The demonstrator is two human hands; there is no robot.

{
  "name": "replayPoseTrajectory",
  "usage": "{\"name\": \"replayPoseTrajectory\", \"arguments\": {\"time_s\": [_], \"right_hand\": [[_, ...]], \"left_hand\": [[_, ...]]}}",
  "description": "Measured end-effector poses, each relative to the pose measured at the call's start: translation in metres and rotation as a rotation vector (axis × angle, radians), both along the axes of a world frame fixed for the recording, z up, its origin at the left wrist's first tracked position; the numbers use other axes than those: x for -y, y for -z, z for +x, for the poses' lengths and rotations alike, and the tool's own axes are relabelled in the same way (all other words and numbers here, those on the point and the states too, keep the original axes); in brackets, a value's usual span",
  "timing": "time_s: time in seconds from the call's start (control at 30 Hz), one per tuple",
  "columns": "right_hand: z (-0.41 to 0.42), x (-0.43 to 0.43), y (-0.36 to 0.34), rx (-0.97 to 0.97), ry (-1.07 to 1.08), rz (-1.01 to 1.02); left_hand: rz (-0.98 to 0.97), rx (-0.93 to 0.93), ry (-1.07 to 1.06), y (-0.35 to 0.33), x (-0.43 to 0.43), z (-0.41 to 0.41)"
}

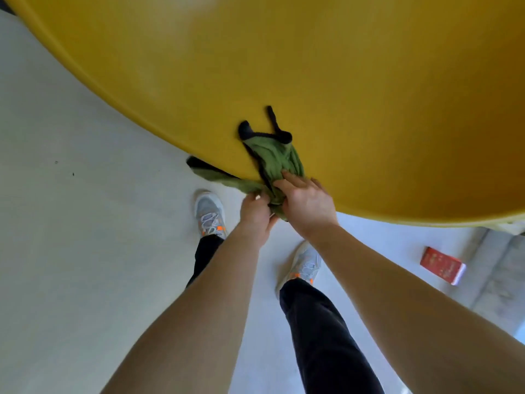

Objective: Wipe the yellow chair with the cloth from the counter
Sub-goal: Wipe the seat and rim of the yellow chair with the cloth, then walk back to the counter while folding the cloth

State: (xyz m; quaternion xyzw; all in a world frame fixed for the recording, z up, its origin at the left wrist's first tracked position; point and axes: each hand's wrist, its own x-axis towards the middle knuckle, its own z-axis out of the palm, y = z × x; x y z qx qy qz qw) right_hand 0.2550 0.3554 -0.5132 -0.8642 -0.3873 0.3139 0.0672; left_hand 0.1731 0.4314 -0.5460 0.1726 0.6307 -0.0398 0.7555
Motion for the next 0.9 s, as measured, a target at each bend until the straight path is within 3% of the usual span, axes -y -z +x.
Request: {"name": "replayPoseTrajectory", "arguments": {"time_s": [0.13,0.27,0.33,0.4,0.47,0.57,0.67,0.8,0.87,0.9], "right_hand": [[0.034,0.087,-0.028,0.143,0.031,-0.162],[0.058,0.107,-0.069,0.093,0.21,-0.284],[0.069,0.104,-0.098,-0.142,0.523,-0.128],[0.076,0.098,-0.137,-0.373,0.862,0.164],[0.077,0.091,-0.184,-0.489,1.001,0.385],[0.075,0.083,-0.255,-0.595,0.977,0.539],[0.07,0.083,-0.321,-0.759,0.912,0.635],[0.062,0.09,-0.397,-0.892,0.812,0.708],[0.061,0.095,-0.434,-0.924,0.842,0.818],[0.062,0.097,-0.449,-0.945,0.881,0.88]], "left_hand": [[-0.189,0.101,0.441,-0.033,0.068,0.026],[-0.05,0.07,0.643,-0.078,0.082,0.037],[0.014,0.054,0.671,-0.114,0.069,0.04],[0.104,0.039,0.769,-0.153,0.051,0.042],[0.248,0.014,1.001,-0.191,0.032,0.044],[0.496,-0.039,1.352,-0.256,0.008,0.052],[0.826,-0.067,1.514,-0.324,-0.012,0.061],[0.813,0.424,1.59,-0.405,-0.003,0.067],[0.764,0.466,1.492,-0.439,0.006,0.068],[0.616,0.481,1.366,-0.457,0.006,0.071]]}}
